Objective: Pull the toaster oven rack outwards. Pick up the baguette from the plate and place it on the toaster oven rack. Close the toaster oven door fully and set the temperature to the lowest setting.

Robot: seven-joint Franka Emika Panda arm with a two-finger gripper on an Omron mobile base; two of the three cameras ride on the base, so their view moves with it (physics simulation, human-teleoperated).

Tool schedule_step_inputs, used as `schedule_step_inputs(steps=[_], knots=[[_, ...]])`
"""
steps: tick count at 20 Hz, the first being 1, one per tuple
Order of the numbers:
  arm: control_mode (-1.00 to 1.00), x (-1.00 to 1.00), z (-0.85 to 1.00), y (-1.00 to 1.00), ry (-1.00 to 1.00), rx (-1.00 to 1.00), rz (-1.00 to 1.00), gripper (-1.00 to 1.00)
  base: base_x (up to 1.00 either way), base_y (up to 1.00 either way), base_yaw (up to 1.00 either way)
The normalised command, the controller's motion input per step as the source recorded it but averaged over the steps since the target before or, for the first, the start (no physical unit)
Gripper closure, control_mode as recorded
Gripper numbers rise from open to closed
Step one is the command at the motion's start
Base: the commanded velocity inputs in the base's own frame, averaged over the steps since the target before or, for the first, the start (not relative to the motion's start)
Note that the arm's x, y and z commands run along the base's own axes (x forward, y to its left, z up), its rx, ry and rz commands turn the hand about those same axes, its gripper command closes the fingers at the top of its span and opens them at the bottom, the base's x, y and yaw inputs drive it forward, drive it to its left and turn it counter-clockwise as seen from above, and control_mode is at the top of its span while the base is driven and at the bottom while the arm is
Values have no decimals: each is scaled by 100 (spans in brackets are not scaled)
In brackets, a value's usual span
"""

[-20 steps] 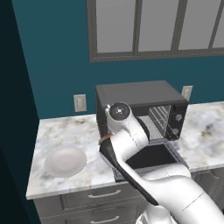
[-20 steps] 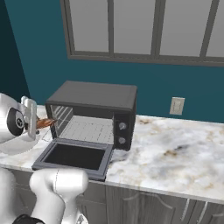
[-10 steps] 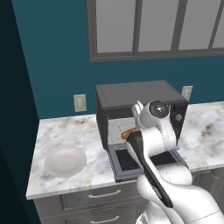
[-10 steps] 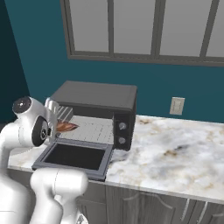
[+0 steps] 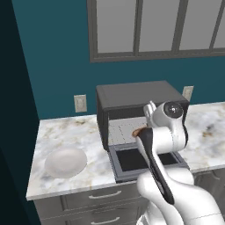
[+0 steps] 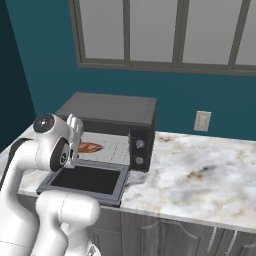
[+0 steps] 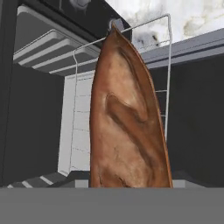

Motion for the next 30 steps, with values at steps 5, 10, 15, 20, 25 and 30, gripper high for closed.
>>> schedule_step_inputs(steps=[5, 10, 15, 20, 25, 30], knots=[[-100, 31, 0, -10, 6, 0, 0, 100, 0, 0, 0], [-100, 23, -7, 0, 2, 0, 0, 100, 0, 0, 0], [-100, 24, -24, 0, 3, 0, 0, 100, 0, 0, 0], [-100, 26, -28, 0, 4, 0, 0, 100, 0, 0, 0], [-100, 25, -20, 0, 0, 0, 0, 100, 0, 0, 0], [-100, 17, -23, 0, 0, 0, 0, 100, 0, 0, 0]])
